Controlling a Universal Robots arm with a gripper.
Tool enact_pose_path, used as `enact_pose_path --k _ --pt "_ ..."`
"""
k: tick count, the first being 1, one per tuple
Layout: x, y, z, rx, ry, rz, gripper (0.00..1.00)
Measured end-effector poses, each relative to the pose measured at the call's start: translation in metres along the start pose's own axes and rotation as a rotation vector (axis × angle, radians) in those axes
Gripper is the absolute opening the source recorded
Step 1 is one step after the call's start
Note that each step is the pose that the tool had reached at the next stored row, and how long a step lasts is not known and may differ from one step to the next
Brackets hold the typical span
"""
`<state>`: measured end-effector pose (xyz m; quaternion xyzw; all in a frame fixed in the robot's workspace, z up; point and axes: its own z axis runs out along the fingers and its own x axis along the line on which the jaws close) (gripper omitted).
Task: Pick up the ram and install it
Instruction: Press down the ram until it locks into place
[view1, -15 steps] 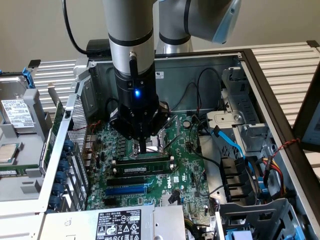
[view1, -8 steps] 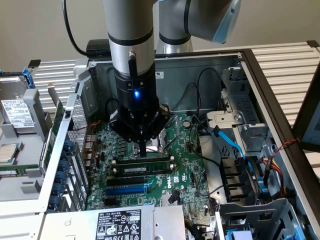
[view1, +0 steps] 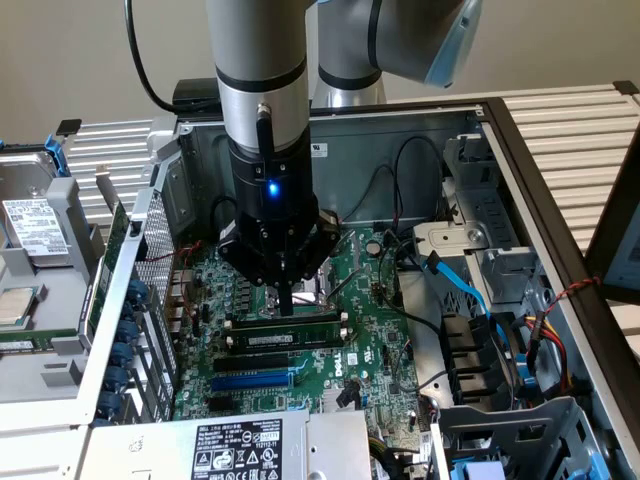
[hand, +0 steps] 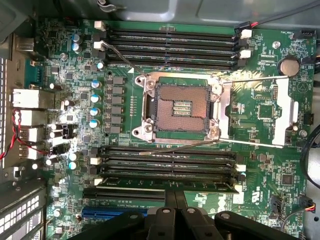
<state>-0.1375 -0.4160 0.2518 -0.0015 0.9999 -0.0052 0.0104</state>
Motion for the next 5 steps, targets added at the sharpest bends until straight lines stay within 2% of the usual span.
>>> enact_pose_path --k 5 --pt "0.0000 0.0000 0.0000 0.0000 0.0000 0.000 0.11"
